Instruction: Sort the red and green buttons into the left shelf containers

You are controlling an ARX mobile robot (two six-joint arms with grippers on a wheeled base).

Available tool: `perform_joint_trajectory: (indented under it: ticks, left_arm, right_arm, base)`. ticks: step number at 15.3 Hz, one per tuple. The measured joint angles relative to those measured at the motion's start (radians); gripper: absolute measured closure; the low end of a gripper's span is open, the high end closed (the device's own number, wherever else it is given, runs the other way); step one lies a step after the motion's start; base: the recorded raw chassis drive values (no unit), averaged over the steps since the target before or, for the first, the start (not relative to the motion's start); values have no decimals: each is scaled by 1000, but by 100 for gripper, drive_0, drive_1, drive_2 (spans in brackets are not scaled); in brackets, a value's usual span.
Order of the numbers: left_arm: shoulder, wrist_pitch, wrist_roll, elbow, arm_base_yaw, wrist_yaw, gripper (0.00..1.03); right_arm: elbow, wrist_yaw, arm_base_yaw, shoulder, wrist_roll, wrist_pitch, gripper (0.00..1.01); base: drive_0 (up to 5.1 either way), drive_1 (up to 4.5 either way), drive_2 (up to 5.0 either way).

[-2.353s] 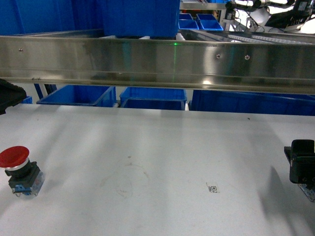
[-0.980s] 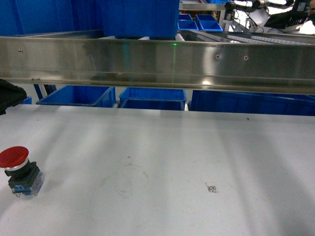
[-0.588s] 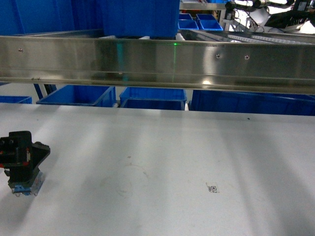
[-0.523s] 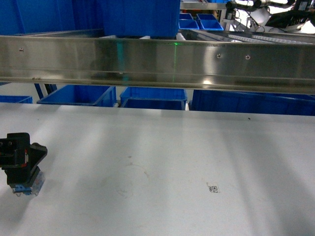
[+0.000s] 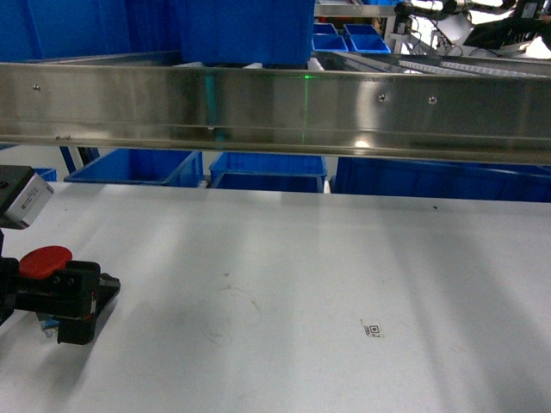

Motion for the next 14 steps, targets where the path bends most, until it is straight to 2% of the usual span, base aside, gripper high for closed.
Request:
perform_joint_trajectory:
  ticks: [6, 8, 11, 12, 14]
  left_arm:
    - [-21, -12, 4, 0, -6, -10, 72]
    - [-88, -62, -6, 0, -8, -7, 75]
    - [-354, -261, -91, 3, -3, 34, 75]
    - [-491, -338, -122, 17, 13, 43, 76]
    - [-717, -399, -132, 37, 72, 29, 76]
  right_arm:
    - [0, 0, 0, 0, 0, 0, 65]
    - [0, 0, 0, 0, 0, 0, 65]
    - [0, 0, 0, 0, 0, 0, 65]
    - [0, 0, 0, 0, 0, 0, 65]
    - [0, 0, 0, 0, 0, 0, 65]
  base:
    - [0, 0, 0]
    - [0, 0, 0]
    - [0, 0, 0]
    - [0, 0, 0]
    - [0, 0, 0]
